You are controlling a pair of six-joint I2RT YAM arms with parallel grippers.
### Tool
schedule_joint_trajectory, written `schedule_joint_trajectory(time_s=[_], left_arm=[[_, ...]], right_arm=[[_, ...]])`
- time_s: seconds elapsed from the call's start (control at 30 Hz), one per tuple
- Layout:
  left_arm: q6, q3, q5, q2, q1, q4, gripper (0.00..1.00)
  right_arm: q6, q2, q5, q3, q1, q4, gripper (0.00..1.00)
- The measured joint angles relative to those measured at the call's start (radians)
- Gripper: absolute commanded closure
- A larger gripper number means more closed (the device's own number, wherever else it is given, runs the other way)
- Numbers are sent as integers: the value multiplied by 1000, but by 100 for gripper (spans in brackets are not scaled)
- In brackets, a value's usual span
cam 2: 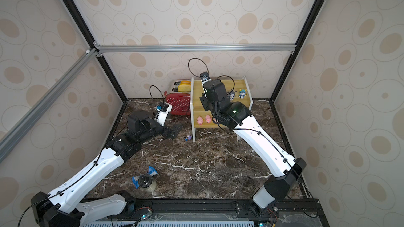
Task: Organize plastic toys on shelves
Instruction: Place the plastic toy on the shelf.
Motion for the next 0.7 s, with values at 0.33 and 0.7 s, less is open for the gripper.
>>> schedule_joint_trajectory(time_s=[0.33,0.7], left_arm=[[-30,0,-1,0,0,10,1],[-39,0,0,0,-1,21,1]], right_arm=[[49,31,28,-2,-1,5,68],[86,33,54,-5,-1,2,67]])
